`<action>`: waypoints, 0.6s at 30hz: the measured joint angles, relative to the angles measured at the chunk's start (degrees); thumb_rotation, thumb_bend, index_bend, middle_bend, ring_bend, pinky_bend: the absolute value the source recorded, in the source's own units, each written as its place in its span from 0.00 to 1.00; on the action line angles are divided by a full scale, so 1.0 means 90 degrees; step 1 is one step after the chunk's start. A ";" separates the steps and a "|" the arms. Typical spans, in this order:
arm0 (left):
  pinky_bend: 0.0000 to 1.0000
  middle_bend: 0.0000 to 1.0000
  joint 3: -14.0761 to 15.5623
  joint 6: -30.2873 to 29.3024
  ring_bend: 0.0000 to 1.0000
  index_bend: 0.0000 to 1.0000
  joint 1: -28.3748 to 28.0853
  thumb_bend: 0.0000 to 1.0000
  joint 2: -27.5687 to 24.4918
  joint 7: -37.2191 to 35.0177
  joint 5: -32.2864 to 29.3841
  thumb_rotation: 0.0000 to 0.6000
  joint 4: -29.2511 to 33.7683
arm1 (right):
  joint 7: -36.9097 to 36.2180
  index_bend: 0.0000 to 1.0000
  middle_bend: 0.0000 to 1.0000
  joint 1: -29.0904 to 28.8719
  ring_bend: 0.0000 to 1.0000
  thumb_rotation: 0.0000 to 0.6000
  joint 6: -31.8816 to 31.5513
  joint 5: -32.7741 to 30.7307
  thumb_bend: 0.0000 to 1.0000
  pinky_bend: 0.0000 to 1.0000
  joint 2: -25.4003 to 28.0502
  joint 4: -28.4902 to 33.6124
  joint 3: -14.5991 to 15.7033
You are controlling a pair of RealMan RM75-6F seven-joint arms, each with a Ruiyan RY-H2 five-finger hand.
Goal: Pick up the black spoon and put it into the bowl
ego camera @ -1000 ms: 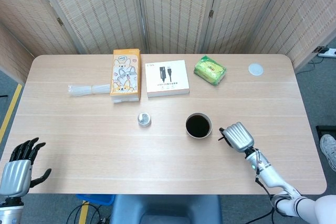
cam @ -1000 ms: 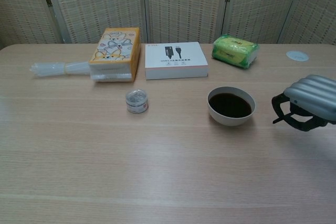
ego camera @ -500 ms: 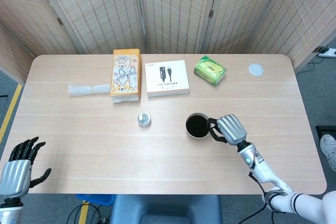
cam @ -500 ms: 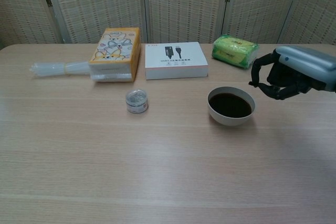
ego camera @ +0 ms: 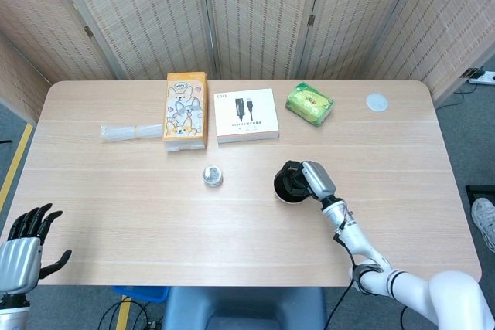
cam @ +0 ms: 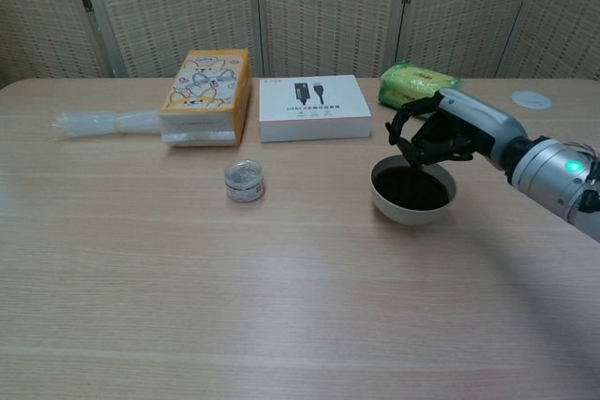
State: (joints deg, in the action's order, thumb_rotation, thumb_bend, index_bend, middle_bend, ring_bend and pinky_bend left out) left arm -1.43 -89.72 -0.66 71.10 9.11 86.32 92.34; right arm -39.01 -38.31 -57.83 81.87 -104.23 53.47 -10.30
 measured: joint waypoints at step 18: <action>0.15 0.13 0.0003 0.0035 0.13 0.22 0.0027 0.27 -0.0004 -0.0051 -0.0056 1.00 -0.0043 | -0.0901 0.64 1.00 -0.0181 1.00 1.00 0.0039 0.0116 0.51 1.00 -0.0763 -0.1057 0.0094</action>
State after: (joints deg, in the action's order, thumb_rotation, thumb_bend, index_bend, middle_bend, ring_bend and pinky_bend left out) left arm -1.40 -89.41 -0.42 71.07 8.66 85.82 91.95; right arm -47.12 -39.94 -57.48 82.91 -111.09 43.95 -9.46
